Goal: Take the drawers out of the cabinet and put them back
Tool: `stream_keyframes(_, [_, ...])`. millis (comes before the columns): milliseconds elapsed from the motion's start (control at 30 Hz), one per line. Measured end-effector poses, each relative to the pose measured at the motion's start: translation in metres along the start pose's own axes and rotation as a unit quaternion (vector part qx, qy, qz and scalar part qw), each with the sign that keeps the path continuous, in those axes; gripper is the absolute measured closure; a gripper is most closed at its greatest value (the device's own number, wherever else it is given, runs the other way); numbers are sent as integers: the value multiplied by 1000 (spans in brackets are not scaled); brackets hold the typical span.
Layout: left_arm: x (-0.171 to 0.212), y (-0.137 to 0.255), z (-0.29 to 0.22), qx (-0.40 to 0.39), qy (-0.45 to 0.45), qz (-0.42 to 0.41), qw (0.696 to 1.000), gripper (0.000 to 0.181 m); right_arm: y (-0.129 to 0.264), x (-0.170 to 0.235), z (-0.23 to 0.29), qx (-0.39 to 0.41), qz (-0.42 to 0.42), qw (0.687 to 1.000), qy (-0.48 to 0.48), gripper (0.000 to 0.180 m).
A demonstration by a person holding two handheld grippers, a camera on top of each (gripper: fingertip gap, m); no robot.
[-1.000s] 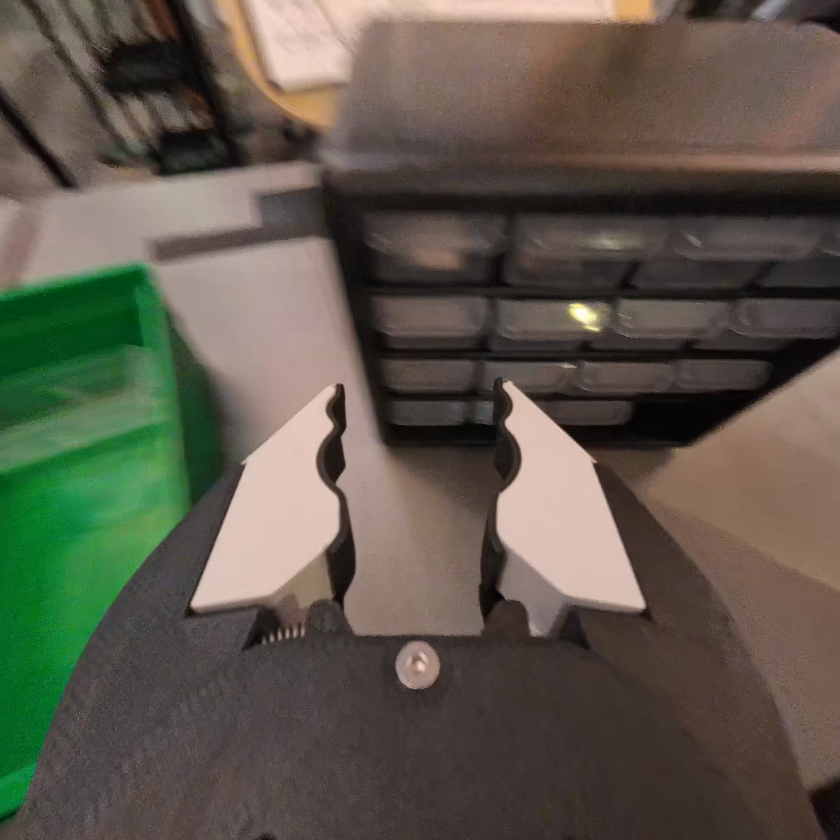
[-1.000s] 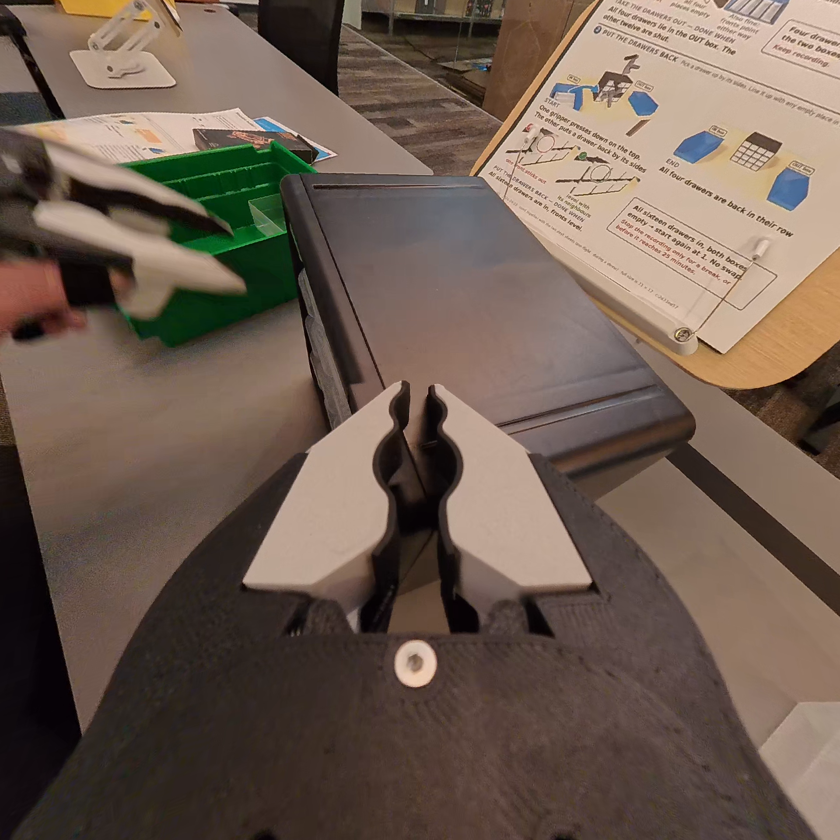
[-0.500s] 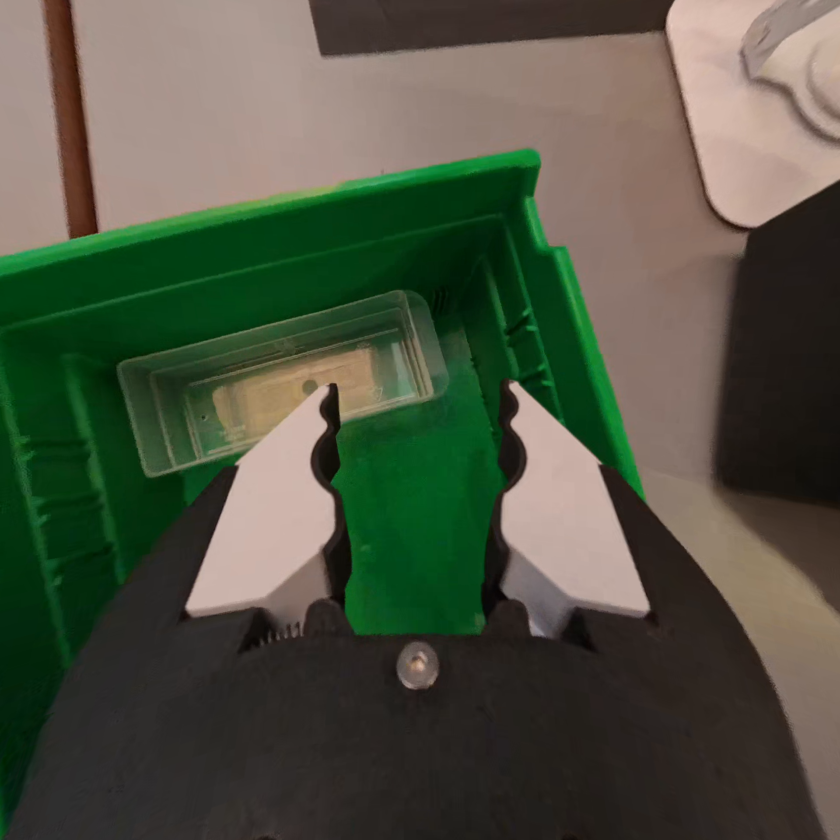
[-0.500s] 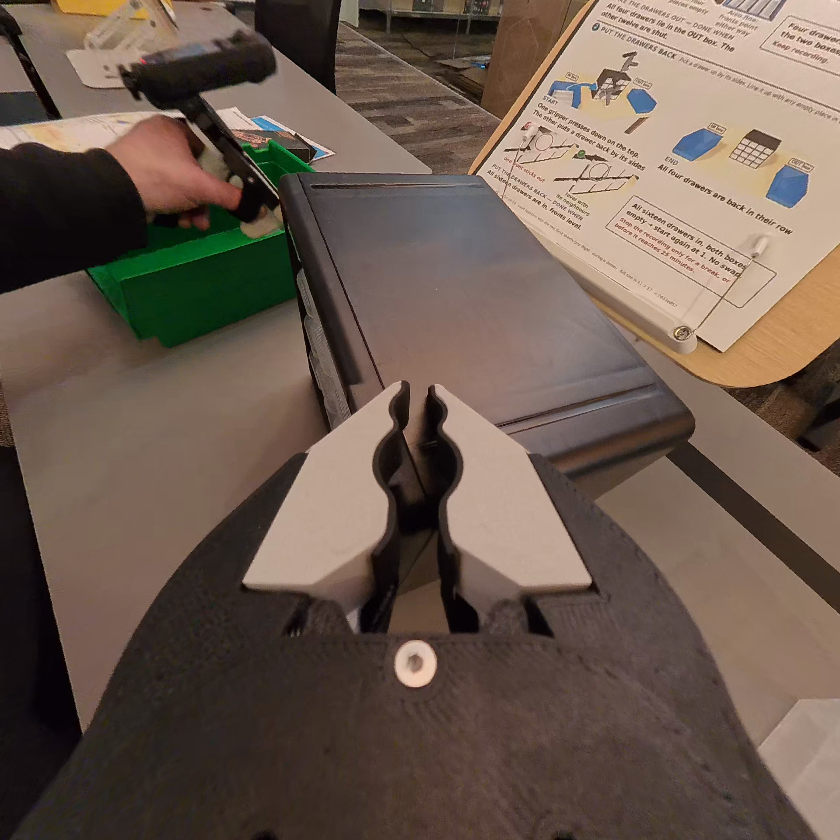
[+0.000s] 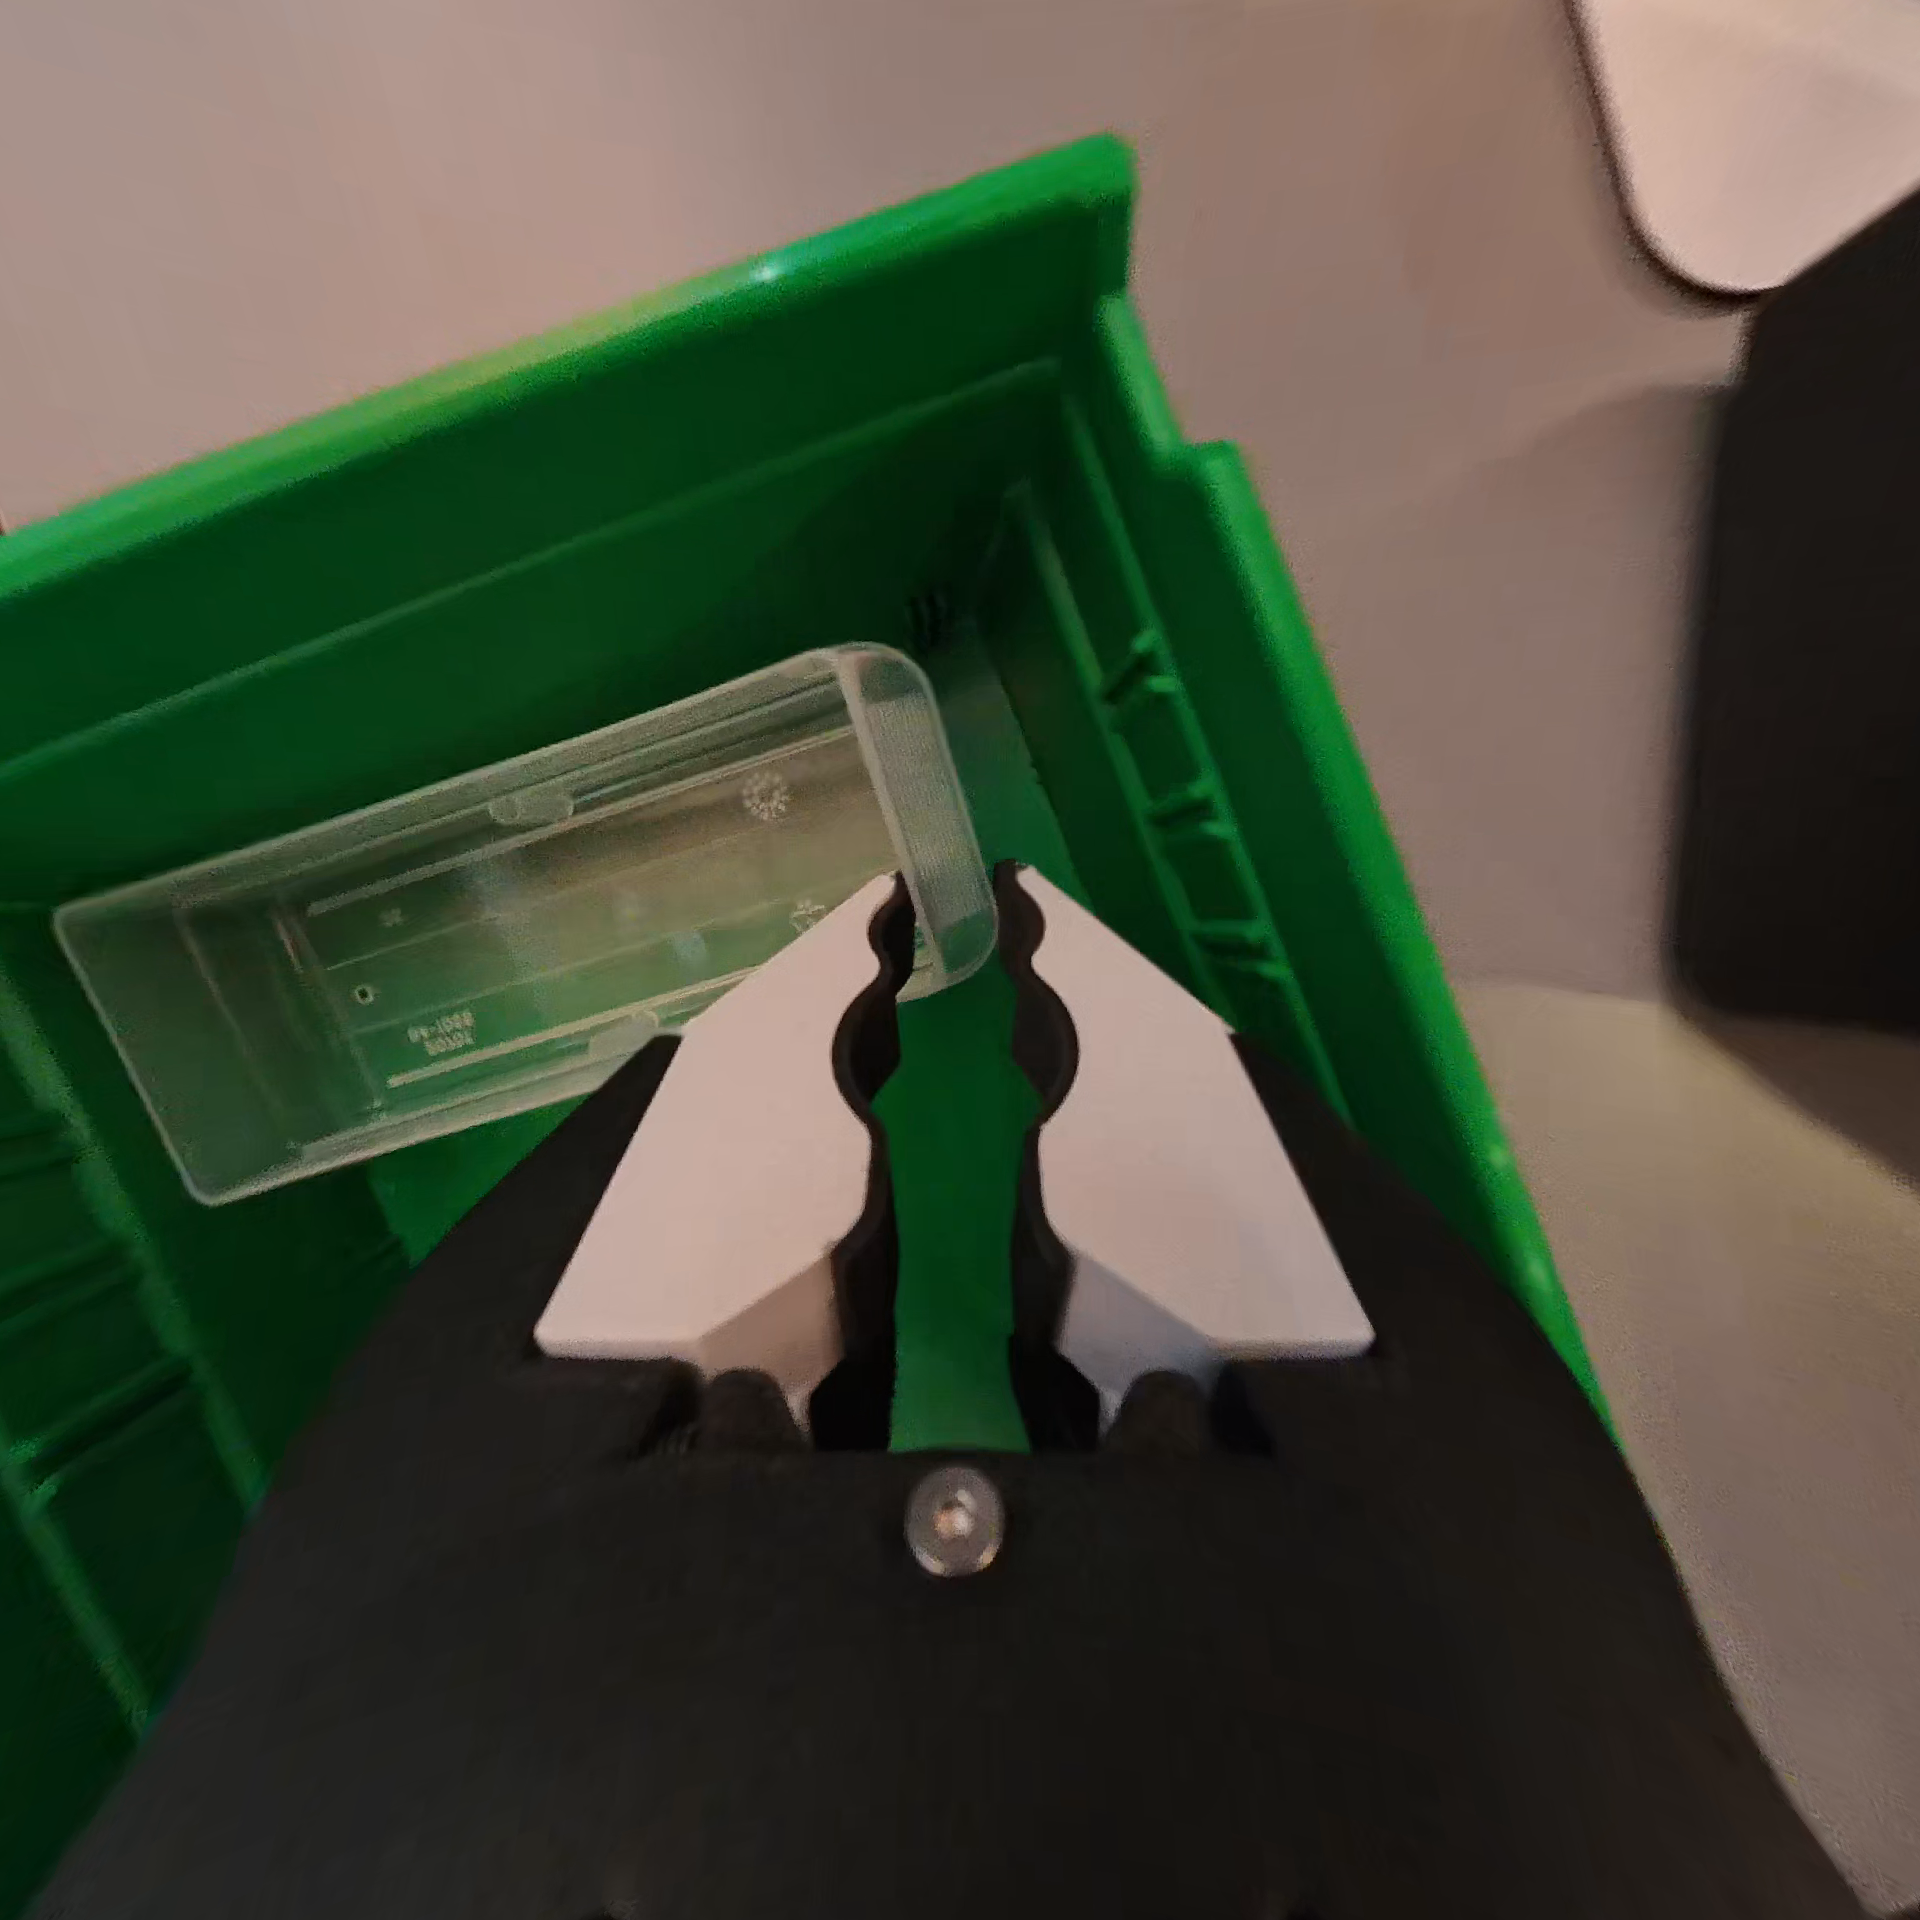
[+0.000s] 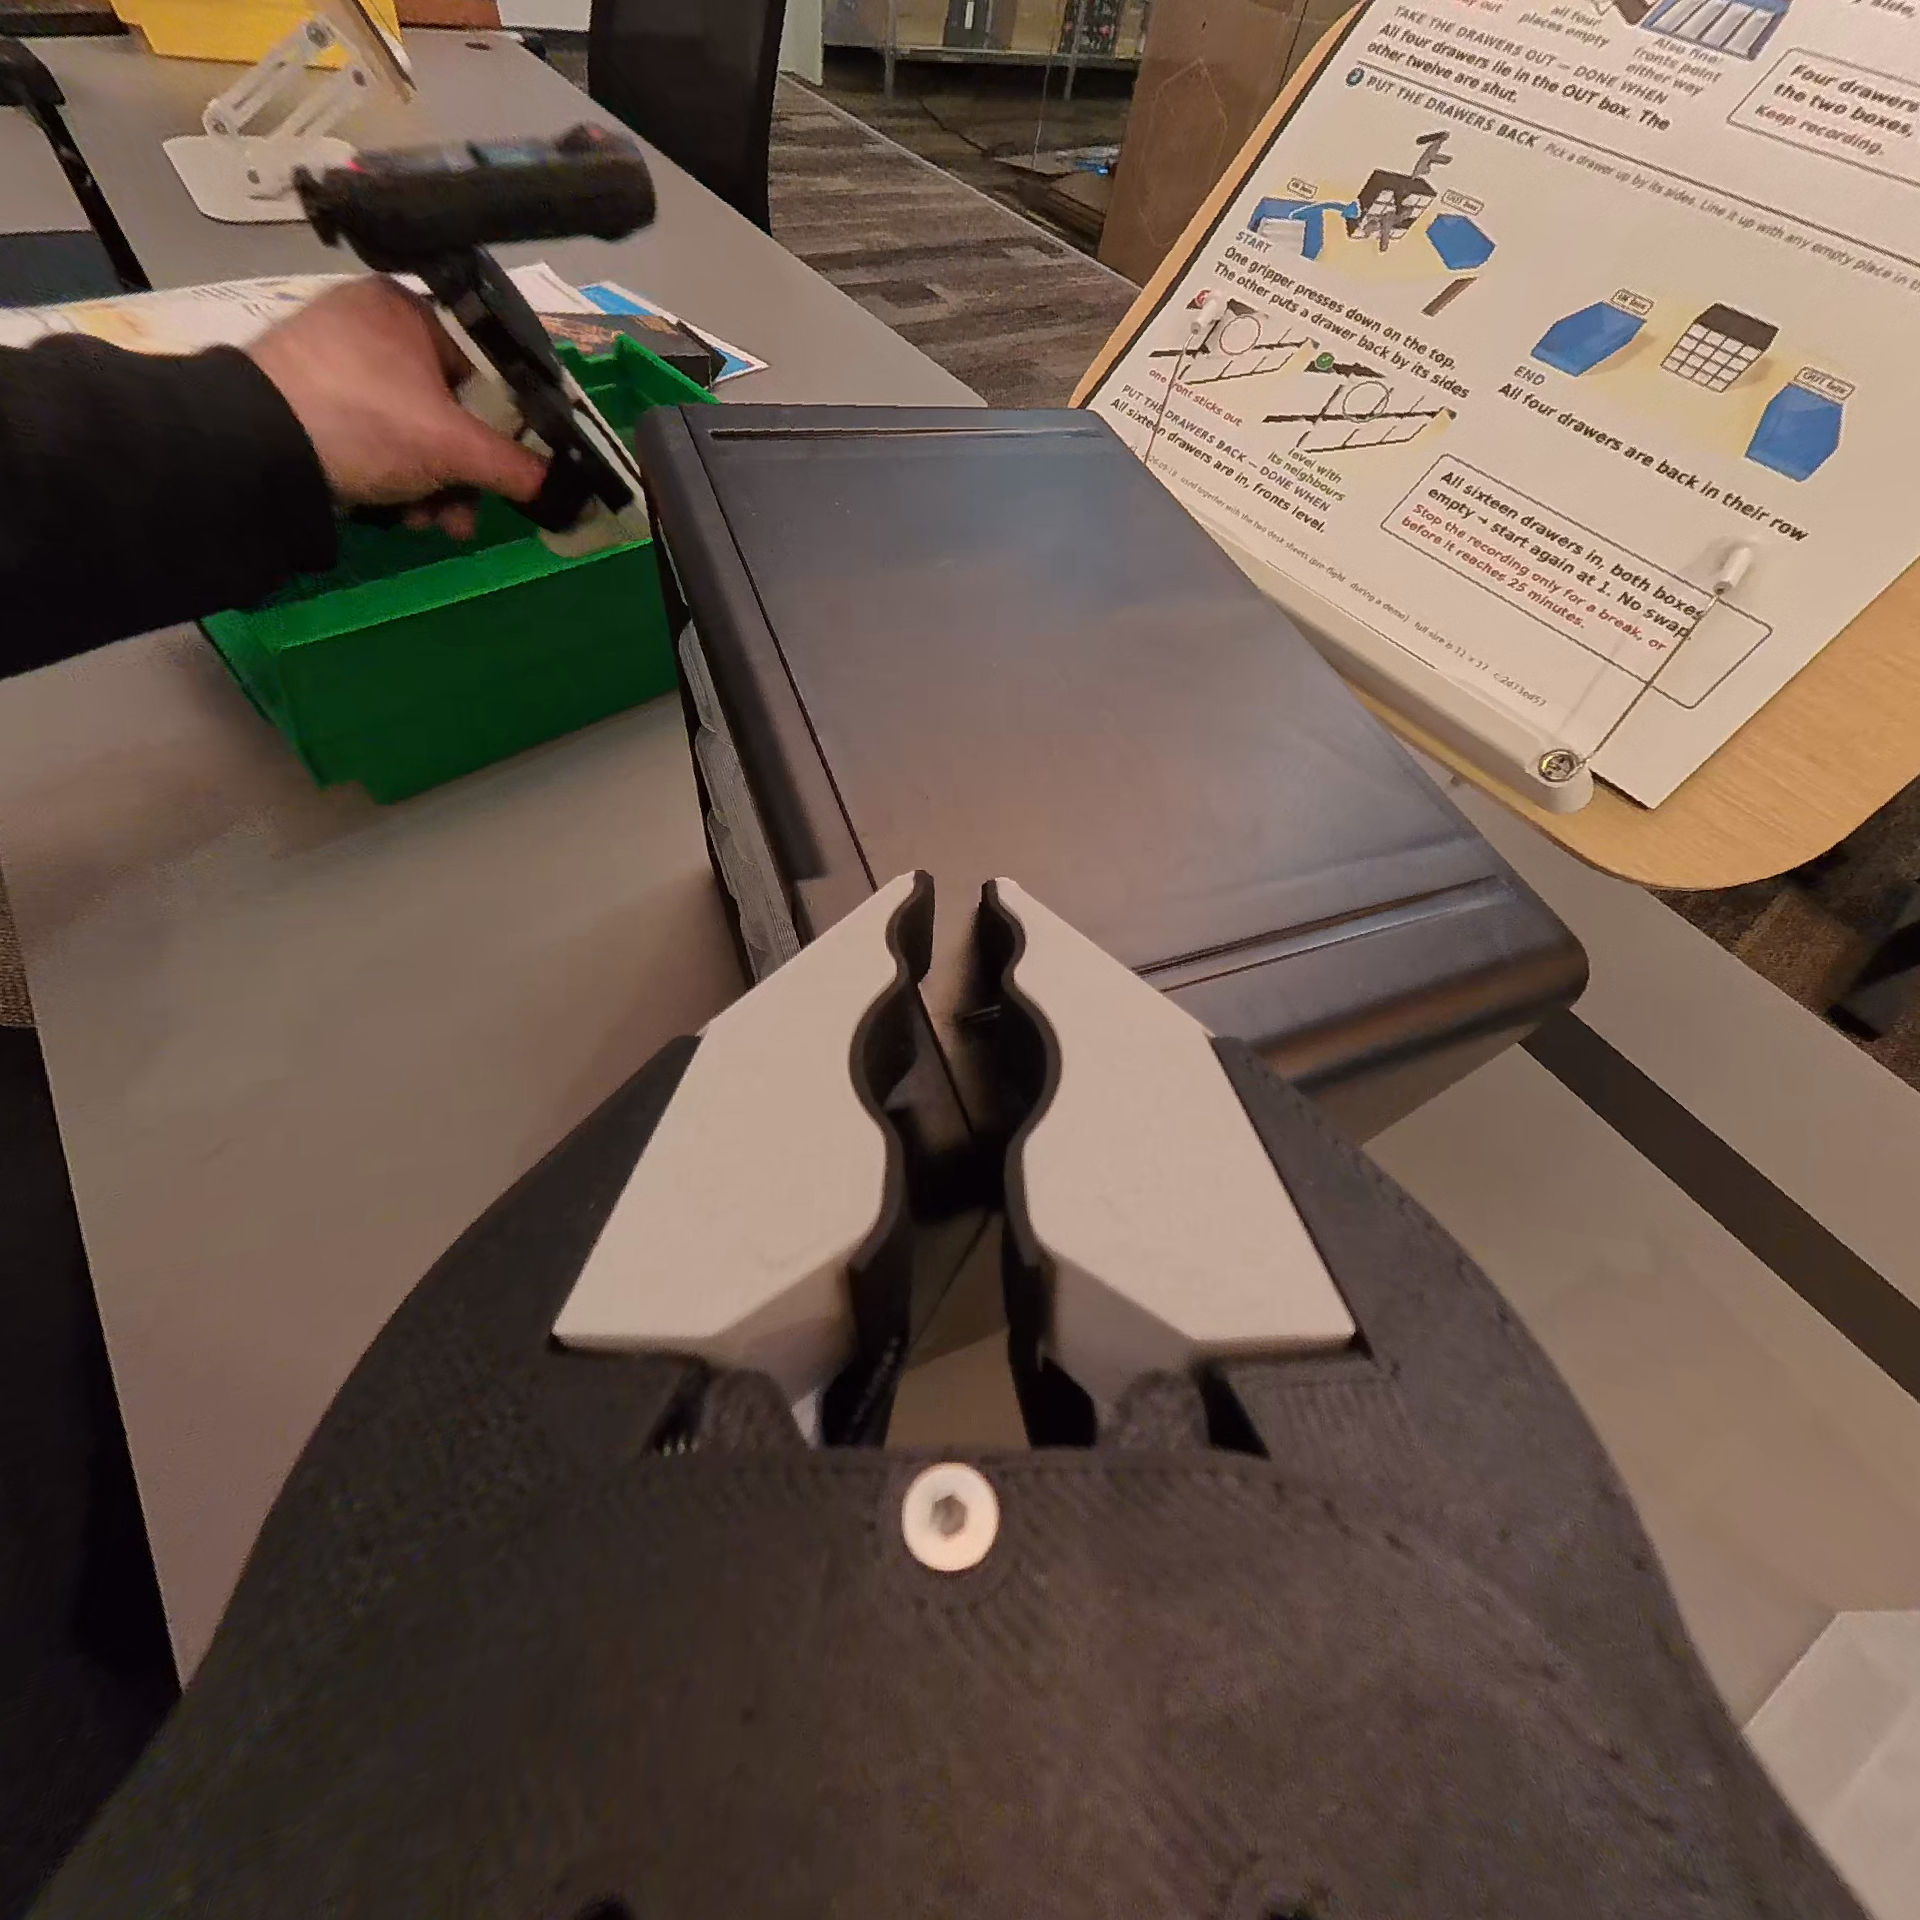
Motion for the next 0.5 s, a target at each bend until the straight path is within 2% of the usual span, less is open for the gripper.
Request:
stream_keyframes(133, [0,46,-21,21,-85,-41,995,168,0,0,0,0,-1,1000,0,172])
stream_keyframes(300, [10,107,-69,45,-215,-62,974,168,0,0,0,0,-1,1000,0,172])
stream_keyframes(400, [26,144,-110,79,-292,-74,950,167,0,0,0,0,-1,1000,0,172])
stream_keyframes(500, [63,165,-162,134,-377,-44,916,167,0,0,0,0,-1,1000,0,172])
Point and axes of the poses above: each gripper's, where its closed fingertips meet, y back along the fingers, x out of its underside, z = x × y across the jaws, the point moved 5 cm from there along y, back along the fingers, and after that the axes turned 1 degree about -x, right-handed, at the moved point
